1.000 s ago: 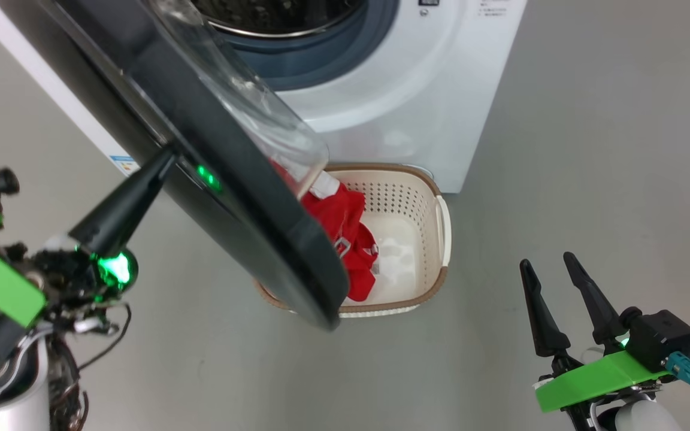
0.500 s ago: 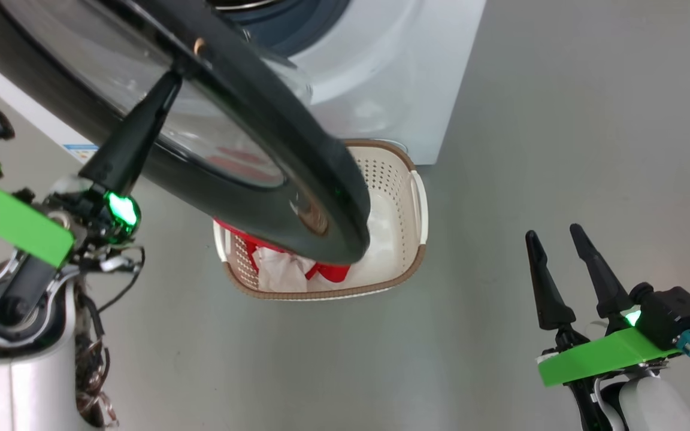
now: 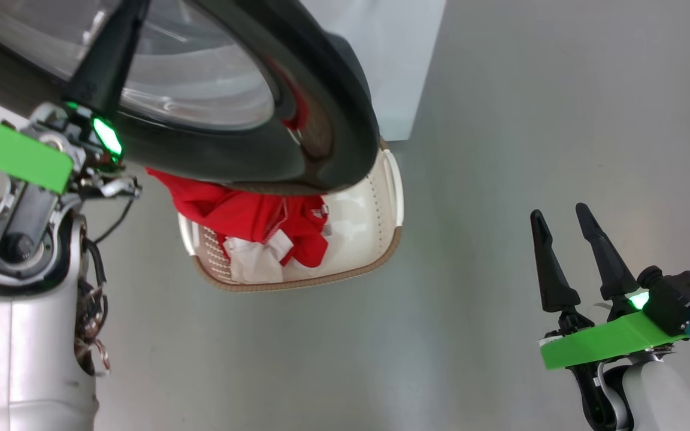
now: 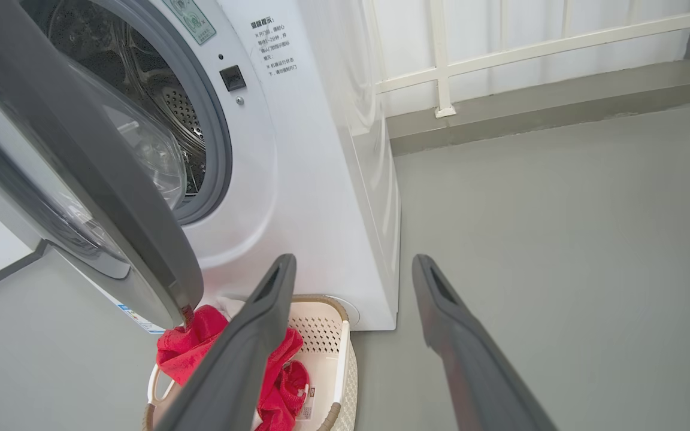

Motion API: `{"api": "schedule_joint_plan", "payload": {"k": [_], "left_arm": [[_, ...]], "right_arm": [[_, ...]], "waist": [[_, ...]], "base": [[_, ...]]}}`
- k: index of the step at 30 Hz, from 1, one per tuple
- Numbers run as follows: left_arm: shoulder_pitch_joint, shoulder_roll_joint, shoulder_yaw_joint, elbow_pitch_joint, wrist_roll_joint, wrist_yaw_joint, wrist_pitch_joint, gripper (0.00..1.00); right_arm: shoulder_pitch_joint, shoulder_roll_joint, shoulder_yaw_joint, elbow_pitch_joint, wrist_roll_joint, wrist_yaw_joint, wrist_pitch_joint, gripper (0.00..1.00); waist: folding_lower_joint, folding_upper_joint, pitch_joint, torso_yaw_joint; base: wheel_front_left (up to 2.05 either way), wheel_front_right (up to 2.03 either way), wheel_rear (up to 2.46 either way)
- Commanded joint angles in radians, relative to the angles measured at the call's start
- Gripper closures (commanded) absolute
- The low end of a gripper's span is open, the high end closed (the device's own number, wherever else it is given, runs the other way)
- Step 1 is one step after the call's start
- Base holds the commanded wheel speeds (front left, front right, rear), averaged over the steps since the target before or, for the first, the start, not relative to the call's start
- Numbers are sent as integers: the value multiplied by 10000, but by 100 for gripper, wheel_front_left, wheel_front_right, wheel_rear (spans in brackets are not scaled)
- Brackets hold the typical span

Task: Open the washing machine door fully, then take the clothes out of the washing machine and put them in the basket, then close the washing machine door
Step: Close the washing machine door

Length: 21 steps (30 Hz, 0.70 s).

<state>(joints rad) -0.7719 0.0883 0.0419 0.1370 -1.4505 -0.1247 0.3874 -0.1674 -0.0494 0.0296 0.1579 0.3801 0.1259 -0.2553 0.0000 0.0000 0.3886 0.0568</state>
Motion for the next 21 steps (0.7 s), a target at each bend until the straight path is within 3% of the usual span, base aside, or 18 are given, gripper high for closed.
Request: {"api": "schedule_joint_plan", "payload": {"k": [1, 21], "left_arm": [[-322, 432, 188, -145, 69, -60, -190, 100], [-1953, 1851, -927, 1447, -4, -60, -3223, 100]], "right_arm": [[-143, -8, 205, -271, 120, 48, -65, 0], [-157, -8, 276, -385, 454, 48, -65, 0]], "waist": [[0, 0, 111, -174], [0, 0, 355, -1156]], "base": [[0, 0, 0], [0, 0, 0]]}}
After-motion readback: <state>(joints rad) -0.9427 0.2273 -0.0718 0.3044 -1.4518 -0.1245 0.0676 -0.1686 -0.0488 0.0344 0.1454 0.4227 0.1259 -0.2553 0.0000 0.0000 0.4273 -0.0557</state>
